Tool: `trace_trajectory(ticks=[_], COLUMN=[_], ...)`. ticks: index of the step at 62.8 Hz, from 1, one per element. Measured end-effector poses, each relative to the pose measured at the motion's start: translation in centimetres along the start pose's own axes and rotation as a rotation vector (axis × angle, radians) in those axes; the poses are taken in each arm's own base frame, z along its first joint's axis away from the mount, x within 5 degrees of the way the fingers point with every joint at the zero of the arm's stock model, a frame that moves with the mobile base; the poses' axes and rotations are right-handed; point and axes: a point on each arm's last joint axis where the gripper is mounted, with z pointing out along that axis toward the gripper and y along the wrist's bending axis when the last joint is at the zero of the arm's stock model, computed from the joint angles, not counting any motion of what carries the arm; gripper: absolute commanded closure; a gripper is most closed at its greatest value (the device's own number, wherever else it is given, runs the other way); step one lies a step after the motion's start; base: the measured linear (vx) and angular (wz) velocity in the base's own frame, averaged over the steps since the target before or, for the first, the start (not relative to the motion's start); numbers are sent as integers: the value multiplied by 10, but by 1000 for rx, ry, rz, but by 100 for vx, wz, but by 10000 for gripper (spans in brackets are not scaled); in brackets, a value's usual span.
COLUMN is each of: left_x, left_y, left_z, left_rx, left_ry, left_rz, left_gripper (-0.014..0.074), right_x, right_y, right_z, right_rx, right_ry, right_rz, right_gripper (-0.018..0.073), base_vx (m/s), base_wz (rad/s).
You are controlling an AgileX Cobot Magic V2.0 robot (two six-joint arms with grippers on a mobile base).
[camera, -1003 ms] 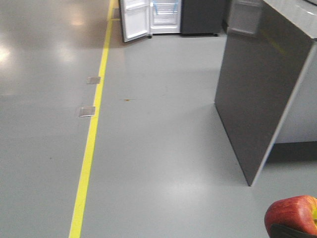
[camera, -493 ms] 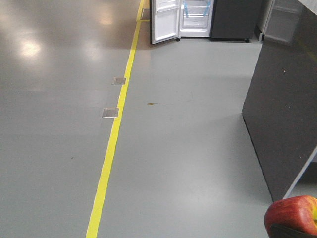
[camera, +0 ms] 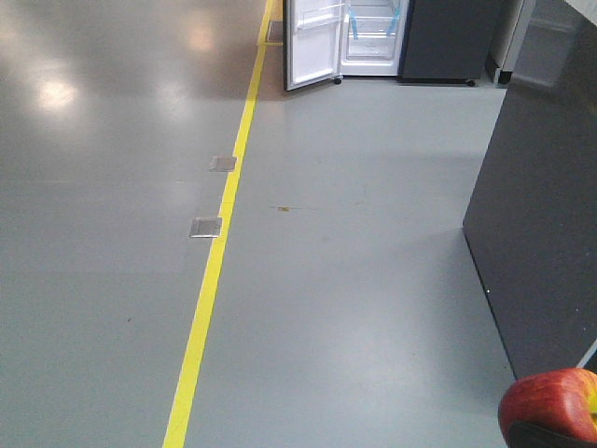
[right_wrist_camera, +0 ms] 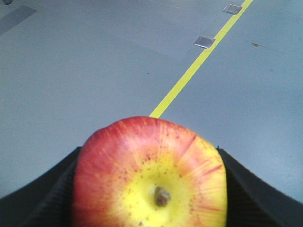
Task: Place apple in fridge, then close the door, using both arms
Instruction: 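Drive toward the open fridge carrying the apple in the right gripper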
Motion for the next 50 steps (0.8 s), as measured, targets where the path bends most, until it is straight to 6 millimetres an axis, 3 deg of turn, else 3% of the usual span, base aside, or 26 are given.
trace_trajectory(ticks=[50], left_x=[0], left_y=[0], left_z=[0], left_rx=[0], left_ry=[0], left_rz=[0], left_gripper=[603], right_x=[0], right_y=[0], right_z=[0], right_rx=[0], right_ry=[1], right_rz=[0], right_gripper=[204], base_vx=[24], base_wz=[-4])
